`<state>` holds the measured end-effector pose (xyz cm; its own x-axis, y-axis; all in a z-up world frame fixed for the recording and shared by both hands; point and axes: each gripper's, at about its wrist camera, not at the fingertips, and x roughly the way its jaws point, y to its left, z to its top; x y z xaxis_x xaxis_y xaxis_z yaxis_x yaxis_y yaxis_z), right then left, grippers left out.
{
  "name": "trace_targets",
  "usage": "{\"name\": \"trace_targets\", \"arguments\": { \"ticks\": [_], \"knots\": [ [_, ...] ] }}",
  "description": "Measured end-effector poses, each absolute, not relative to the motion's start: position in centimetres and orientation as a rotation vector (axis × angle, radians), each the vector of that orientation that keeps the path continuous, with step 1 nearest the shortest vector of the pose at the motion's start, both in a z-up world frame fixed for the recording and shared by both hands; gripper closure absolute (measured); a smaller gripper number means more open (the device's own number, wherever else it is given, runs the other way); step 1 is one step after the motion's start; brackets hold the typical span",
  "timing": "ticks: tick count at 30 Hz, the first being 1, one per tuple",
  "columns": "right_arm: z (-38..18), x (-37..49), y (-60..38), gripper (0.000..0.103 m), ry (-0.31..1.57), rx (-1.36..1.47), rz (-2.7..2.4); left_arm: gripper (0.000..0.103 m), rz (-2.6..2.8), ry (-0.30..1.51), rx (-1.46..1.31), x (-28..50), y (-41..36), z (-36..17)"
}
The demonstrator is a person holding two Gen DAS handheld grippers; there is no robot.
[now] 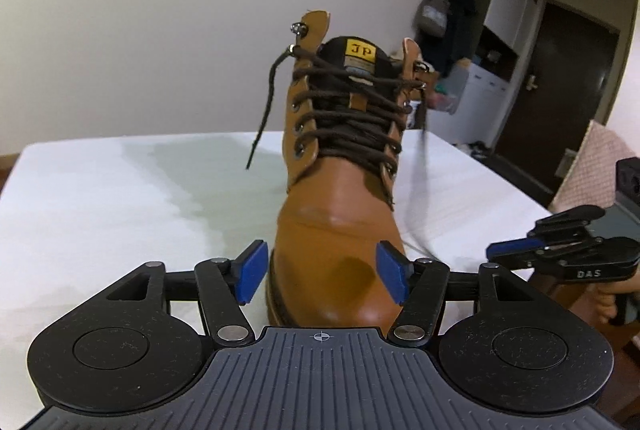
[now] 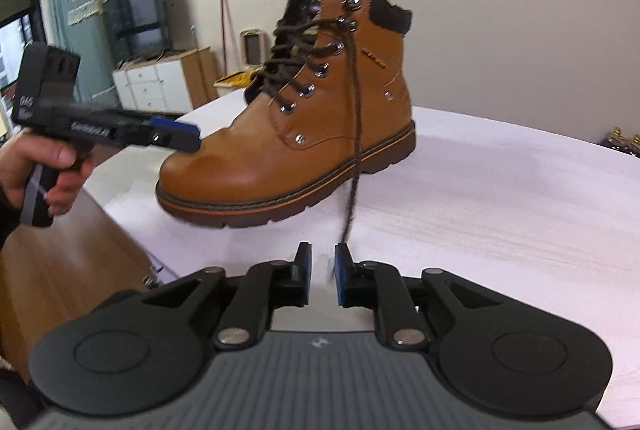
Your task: Lace up shoes with both hands
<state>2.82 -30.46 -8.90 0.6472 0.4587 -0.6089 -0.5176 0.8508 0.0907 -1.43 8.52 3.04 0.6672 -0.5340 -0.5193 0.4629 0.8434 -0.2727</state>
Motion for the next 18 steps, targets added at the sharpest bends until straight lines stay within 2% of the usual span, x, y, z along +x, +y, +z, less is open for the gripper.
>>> {"name": "trace_targets", "arguments": {
  "ticks": [1,9,18],
  "knots": [
    [-8.9,2.9,-30.5,0.083,0.666,-0.093,0.549,0.036,-0.572,0.634,-0.127,-1.3,8.5,2.8],
    [-8.9,2.9,-31.1,0.079,0.658,-0.065,0.517,0.031,-0.588,0.633,-0.103,-2.2,6.9,2.5],
    [-8.8,3.2,-33.4,0.078,0.640,0.032,0.432,0.031,-0.697,0.610,-0.041,-5.2,0.0,2.3]
  ]
}}
